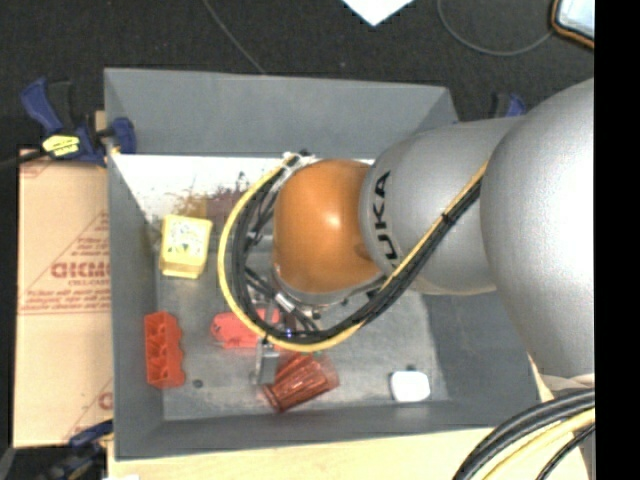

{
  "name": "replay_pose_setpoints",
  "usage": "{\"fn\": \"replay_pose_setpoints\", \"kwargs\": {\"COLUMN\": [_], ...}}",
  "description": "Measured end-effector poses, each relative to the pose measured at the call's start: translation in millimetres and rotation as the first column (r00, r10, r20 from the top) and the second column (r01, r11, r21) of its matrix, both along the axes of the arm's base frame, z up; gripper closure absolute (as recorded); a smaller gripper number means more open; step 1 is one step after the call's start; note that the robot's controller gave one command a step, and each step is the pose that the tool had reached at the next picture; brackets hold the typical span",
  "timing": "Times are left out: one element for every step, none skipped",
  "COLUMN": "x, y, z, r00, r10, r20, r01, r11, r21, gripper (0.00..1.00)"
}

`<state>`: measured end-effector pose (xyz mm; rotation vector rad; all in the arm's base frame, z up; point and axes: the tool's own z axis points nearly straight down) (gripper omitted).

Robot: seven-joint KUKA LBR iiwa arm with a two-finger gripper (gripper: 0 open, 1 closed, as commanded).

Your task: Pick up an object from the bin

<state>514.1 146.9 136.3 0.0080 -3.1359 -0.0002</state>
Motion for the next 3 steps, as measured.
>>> {"fn": "replay_pose_setpoints", "kwargs": {"x": [2.2, 46.0, 49.6], "y": [-1.0, -42.6, -51.3], "z": [4.3, -65.8, -65.6], "r00": [1.0, 0.998, 0.998], "r10": [-0.005, -0.059, -0.057], "r20": [0.008, 0.009, 0.016], "r01": [0.005, 0.059, 0.057], "r11": [1.0, 0.998, 0.998], "r21": [0.001, 0.002, 0.006], "gripper": [0.0, 0.0, 0.0]}}
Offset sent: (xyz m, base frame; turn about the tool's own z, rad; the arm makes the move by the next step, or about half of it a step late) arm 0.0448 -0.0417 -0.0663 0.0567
